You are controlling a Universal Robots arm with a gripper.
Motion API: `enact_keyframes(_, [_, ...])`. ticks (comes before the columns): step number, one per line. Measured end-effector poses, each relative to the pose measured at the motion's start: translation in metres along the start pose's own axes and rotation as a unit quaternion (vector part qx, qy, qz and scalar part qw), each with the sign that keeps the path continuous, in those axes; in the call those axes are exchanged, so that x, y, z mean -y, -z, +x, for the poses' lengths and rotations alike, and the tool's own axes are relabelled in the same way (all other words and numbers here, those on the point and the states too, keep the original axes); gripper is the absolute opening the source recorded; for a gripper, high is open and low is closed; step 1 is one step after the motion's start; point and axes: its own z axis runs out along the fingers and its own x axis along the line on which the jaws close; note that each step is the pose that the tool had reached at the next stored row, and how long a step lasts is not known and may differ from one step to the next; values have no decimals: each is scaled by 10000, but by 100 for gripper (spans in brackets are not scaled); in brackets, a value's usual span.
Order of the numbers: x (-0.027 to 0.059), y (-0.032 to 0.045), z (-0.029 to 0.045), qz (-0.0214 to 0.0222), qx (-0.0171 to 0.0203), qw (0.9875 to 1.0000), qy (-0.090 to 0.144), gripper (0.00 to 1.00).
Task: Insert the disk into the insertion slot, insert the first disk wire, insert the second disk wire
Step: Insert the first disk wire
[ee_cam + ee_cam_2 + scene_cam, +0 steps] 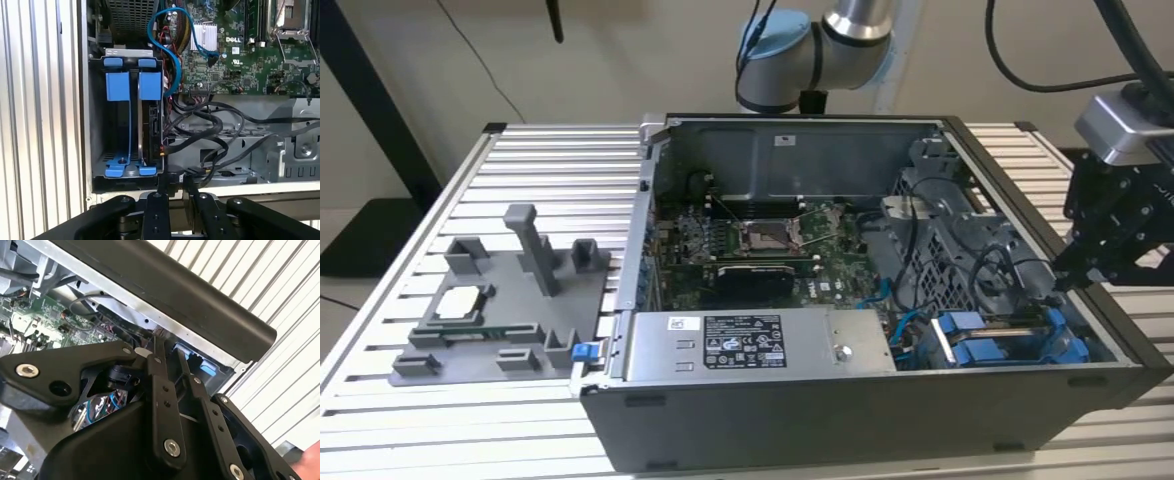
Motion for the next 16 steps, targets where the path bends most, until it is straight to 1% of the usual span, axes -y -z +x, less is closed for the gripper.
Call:
enact_keyframes(2, [20,-23,2,1,44,10000,-22,100])
enact_keyframes(5, [25,-41,4,3,109,9999,-65,100])
enact_keyframes(7, [26,-46,5,-11,135,9999,-103,100])
enact_keyframes(10, [26,-53,6,-55,160,9997,-175,100])
enact_keyframes(11, [26,-56,6,-66,165,9996,-206,0])
enact_keyframes(14, [24,-62,7,-80,171,9993,-314,0])
enact_keyframes(15, [19,-63,8,-78,180,9992,-340,0])
enact_keyframes(16, [14,-63,13,-79,202,9991,-352,0])
